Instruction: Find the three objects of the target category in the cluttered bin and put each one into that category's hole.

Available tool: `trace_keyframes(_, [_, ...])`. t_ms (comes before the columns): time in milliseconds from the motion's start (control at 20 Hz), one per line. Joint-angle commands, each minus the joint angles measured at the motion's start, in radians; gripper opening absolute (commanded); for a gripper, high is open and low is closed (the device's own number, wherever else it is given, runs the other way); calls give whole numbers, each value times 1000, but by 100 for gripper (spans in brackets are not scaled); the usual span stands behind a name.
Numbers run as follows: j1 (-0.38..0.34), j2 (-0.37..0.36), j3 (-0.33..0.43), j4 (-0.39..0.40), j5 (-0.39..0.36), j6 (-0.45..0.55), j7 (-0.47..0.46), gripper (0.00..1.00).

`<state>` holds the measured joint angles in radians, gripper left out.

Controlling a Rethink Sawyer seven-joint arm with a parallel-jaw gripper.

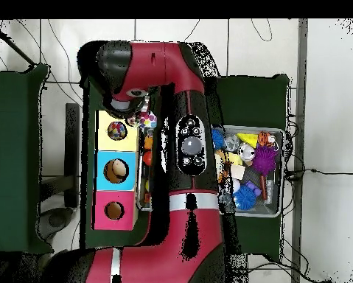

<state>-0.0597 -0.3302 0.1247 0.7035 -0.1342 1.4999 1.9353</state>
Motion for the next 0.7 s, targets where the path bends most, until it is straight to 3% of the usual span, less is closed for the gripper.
trace_keyframes(50, [22,-55,46,163,53,14,69,0])
trace_keyframes(200, [27,-56,56,221,92,-7,85,0])
trace_keyframes(550, [51,8,72,205,149,34,92,0])
trace_keyframes(700, [58,16,72,256,171,-32,91,0])
